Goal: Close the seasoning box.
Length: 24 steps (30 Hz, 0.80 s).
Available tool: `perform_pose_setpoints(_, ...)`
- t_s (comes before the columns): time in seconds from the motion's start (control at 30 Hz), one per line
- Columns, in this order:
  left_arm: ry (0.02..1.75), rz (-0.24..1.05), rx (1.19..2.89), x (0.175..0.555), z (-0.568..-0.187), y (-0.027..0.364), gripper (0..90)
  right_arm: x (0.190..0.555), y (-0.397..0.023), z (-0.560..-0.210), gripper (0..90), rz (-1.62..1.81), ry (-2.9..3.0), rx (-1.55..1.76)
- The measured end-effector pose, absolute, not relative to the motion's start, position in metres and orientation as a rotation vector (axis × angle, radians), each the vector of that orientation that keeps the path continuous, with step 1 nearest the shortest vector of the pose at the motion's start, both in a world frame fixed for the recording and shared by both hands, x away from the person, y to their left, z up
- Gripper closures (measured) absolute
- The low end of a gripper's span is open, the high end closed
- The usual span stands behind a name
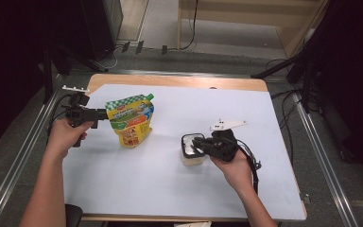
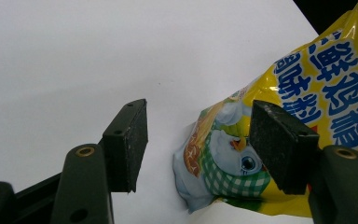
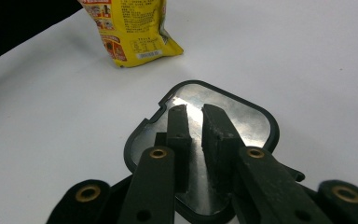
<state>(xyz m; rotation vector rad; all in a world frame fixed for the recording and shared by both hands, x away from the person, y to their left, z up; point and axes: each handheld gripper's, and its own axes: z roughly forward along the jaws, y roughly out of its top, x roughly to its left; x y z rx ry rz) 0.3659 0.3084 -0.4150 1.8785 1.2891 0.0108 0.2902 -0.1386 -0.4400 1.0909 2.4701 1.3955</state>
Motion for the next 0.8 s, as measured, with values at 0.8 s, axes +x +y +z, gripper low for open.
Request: perform_pose_setpoints(0.8,1.289,0.000,1.896,0.369,-0.420,0.303,37.8,0.295,-0.174,-0.431,54.2,1.429,2.332,1.123)
